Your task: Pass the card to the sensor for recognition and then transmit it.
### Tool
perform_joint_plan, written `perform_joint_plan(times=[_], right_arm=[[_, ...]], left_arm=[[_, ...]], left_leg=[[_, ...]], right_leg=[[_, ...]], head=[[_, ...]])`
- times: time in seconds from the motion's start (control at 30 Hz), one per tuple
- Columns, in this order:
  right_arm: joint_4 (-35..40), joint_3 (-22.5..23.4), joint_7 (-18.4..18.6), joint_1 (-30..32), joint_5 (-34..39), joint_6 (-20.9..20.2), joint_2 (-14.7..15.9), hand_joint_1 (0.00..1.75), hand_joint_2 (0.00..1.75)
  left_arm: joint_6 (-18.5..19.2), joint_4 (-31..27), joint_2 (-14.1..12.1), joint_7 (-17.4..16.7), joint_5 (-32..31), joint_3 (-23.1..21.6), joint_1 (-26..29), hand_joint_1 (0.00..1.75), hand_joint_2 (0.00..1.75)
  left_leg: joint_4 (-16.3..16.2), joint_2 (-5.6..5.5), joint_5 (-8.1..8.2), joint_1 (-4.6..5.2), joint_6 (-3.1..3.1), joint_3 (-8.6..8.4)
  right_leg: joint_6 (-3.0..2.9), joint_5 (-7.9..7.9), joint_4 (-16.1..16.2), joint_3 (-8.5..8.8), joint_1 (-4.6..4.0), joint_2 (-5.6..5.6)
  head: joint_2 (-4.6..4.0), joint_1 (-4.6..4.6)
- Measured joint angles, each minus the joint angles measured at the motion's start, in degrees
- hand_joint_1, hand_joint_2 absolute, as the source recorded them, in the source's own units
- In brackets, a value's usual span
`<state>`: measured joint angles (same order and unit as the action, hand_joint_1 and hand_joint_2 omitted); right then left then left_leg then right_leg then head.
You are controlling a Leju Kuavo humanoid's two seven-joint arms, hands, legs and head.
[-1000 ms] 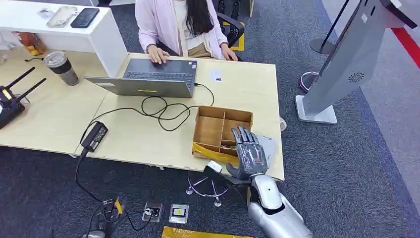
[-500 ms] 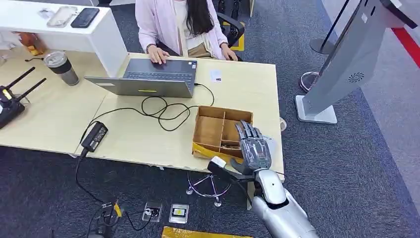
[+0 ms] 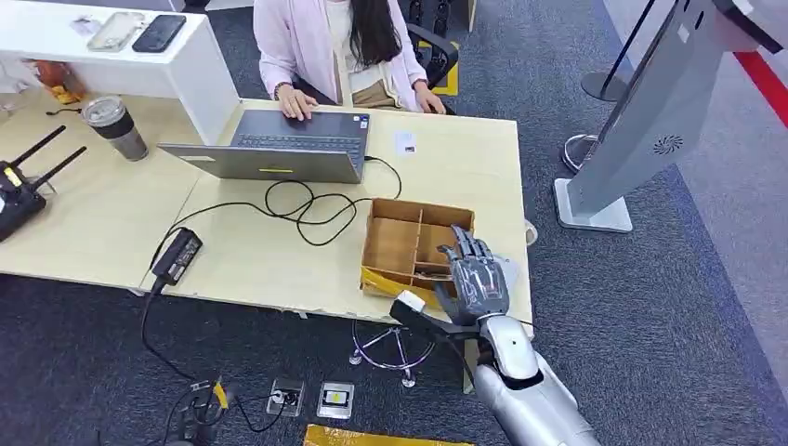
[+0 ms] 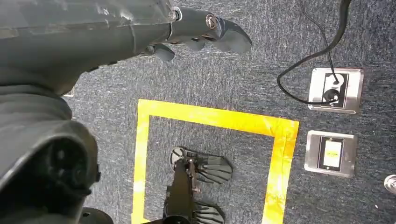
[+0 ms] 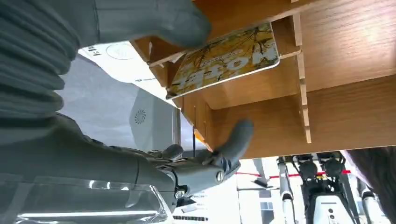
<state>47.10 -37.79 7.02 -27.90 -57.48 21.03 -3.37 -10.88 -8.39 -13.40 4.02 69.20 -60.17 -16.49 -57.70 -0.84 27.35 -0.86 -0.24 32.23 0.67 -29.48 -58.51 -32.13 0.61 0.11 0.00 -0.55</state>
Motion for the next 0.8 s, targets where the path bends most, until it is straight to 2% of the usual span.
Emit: perform_joint_plan(times=[0.37, 0.4, 0.43, 0.8], right_arm=[[1.4, 0.6, 0.5, 0.3, 0.3, -0.8, 0.0, 0.0, 1.75], [1.4, 0.6, 0.5, 0.3, 0.3, -0.9, 0.0, 0.16, 1.75], [1.4, 0.6, 0.5, 0.4, 0.3, -1.0, 0.0, 1.75, 1.75], [2.5, 0.6, -0.1, 1.1, 2.0, -3.0, 0.0, 1.75, 1.75]], left_arm=[[0.0, 0.0, 0.0, 0.0, 0.0, 0.0, 0.3, 0.0, 0.0], [0.0, 0.0, 0.0, 0.0, 0.0, 0.0, 0.4, 0.0, 0.0], [0.0, 0.0, 0.0, 0.0, 0.0, 0.0, 0.4, 0.0, 0.0], [0.0, 0.0, 0.0, 0.0, -0.1, 0.0, 0.6, 0.0, 0.0]], left_leg=[[0.0, 0.0, 0.0, 0.0, 0.0, 0.0], [0.0, 0.0, 0.0, 0.0, 0.0, -0.01], [0.0, 0.0, 0.0, 0.0, 0.0, -0.01], [0.0, 0.0, 0.0, 0.0, 0.0, -0.01]], right_leg=[[0.0, 0.0, 0.0, 0.0, 0.0, 0.0], [0.0, 0.0, 0.0, 0.0, 0.0, 0.0], [0.0, 0.0, 0.0, 0.0, 0.0, 0.0], [0.0, 0.0, 0.0, 0.0, 0.0, 0.0]], head=[[0.0, 0.0], [0.0, 0.02], [0.0, 0.0], [0.0, 0.0]])
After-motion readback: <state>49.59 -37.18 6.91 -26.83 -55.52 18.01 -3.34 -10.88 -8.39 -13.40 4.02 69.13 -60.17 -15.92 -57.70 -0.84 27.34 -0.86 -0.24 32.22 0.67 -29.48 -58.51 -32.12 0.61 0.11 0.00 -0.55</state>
